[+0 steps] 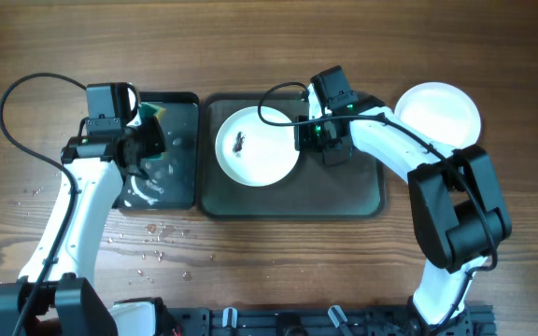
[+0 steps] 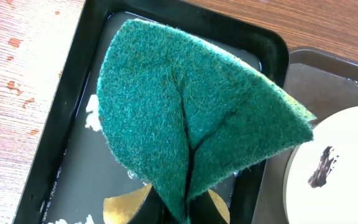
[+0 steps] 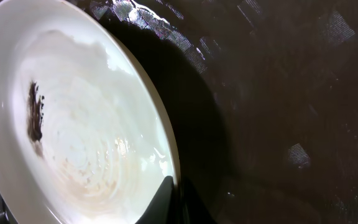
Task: Clean dirty plates on tray and stack at the side
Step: 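Move the sponge right over the held plate with the left gripper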
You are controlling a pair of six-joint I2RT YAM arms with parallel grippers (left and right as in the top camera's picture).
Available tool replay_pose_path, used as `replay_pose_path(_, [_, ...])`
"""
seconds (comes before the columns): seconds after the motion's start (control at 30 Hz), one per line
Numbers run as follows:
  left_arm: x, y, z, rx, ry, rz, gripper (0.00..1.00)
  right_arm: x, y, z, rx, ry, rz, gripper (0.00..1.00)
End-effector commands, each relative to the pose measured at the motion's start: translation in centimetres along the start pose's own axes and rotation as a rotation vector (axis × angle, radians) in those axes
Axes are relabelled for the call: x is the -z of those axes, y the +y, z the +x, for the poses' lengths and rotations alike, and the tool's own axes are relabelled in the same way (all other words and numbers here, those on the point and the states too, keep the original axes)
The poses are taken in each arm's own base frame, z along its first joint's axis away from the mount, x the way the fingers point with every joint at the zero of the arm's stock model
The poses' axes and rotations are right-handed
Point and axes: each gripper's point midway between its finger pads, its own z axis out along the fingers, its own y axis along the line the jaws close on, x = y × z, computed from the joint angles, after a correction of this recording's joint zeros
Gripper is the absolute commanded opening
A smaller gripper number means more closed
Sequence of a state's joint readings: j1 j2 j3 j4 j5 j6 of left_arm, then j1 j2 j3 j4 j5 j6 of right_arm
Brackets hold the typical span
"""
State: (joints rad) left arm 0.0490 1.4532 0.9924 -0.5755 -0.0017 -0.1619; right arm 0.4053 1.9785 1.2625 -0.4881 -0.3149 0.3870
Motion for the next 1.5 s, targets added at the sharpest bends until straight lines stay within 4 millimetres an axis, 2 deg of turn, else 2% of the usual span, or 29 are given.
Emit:
replay_pose_path(0.0, [0.5,0.6,-1.4,0.006,-0.033,-0.035,0.04,0.5,1.5,0.0,0.038,-0.005,-0.048,0.04])
replay_pose_path(0.23, [3.1,1.0,-3.9,-0.033,-0.018,-0.098,0.04,0.5,2.3,0.2,0.047,0.003,-0.083,0.04])
replay_pose_path(0.33, [3.2,0.9,-4.5,-0.034,0.02,-0.106,0.04,0.4,2.4,0.3,0.049,0.004,-0.084,0.04])
replay_pose_path(0.43, [2.5,0.4,-4.3,-0.042,0.052,-0.096,0.04,0.4,2.5,0.3,0.052,0.005,-0.084,0.05])
replay_pose_path(0.5, [1.7,-0.9,-3.9,-0.056,0.072,-0.051,0.04,0.4,2.6,0.3,0.053,0.005,-0.085,0.04])
replay_pose_path(0.57, [1.2,-3.1,-3.4,-0.074,0.092,0.022,0.04,0.4,2.6,0.4,0.055,0.006,-0.085,0.04])
replay_pose_path(0.73, [0.8,-6.8,-2.5,-0.056,0.101,0.078,0.04,0.3,2.7,0.4,0.055,0.007,-0.085,0.05])
replay_pose_path(0.83, [0.4,-9.1,-1.3,-0.039,0.127,0.097,0.04,0.3,2.8,0.5,0.06,0.009,-0.086,0.04])
replay_pose_path(0.97, [-0.9,-11.1,0.6,-0.057,0.182,0.105,0.04,0.2,3.3,0.8,0.071,0.013,-0.09,0.05])
replay_pose_path(1.2, [-3.2,-13.1,3.3,-0.103,0.261,0.096,0.04,0.1,3.4,0.8,0.074,0.012,-0.091,0.04])
replay_pose_path(1.37, [-4.4,-13.4,4.7,-0.074,0.305,0.074,0.04,0.1,3.4,0.8,0.074,0.011,-0.091,0.05])
replay_pose_path(1.47, [-4.9,-13.3,5.2,-0.047,0.321,0.062,0.04,0.1,3.4,0.7,0.075,0.011,-0.09,0.11])
